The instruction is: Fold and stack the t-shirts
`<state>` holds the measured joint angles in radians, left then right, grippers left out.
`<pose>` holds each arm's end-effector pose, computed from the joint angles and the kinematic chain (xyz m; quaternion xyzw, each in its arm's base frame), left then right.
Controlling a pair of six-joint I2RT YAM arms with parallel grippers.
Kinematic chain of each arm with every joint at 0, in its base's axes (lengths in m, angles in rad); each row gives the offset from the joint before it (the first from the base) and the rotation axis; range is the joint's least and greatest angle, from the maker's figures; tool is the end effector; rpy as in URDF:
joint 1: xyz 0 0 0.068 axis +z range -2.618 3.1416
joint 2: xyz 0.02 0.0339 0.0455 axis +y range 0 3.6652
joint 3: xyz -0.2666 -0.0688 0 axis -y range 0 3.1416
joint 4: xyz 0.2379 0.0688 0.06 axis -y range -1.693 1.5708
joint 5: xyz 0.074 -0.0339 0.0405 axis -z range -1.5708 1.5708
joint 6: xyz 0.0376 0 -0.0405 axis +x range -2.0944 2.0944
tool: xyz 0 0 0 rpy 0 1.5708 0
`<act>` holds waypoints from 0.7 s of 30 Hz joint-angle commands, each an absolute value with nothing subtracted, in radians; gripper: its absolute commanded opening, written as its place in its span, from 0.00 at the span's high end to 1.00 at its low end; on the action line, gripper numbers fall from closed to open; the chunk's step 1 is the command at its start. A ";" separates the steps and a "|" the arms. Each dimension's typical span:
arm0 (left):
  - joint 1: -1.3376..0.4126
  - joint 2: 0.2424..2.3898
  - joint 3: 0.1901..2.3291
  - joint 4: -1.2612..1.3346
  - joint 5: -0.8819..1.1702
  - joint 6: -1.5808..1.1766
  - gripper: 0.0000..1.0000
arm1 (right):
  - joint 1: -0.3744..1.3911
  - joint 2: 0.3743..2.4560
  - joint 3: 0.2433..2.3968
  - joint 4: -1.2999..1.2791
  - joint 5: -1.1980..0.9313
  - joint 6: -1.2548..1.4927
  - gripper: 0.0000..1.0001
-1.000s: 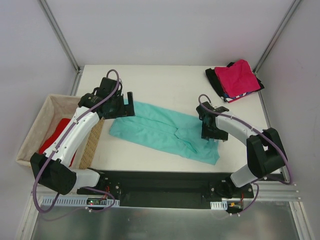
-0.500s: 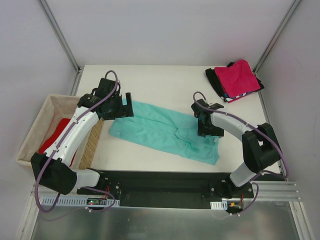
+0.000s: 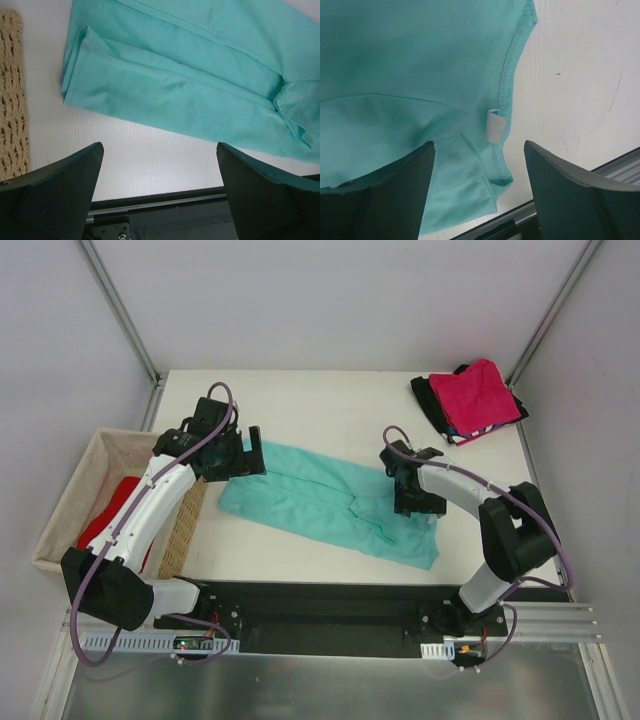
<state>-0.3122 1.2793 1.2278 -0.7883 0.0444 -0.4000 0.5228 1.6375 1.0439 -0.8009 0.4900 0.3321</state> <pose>0.2455 -0.0810 0.3335 -0.0331 0.9332 -0.1440 0.3277 0.2578 0.1281 0.1907 -0.0707 0.9640 -0.1845 0.1779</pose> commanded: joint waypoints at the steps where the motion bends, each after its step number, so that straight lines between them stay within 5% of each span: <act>1: -0.301 1.250 1.221 -0.772 0.057 -0.380 0.02 | 0.531 1.626 1.028 -0.825 0.511 0.356 0.24; 21: -0.296 1.244 1.215 -0.769 0.061 -0.380 0.02 | 0.566 1.597 1.094 -0.877 0.538 0.362 0.24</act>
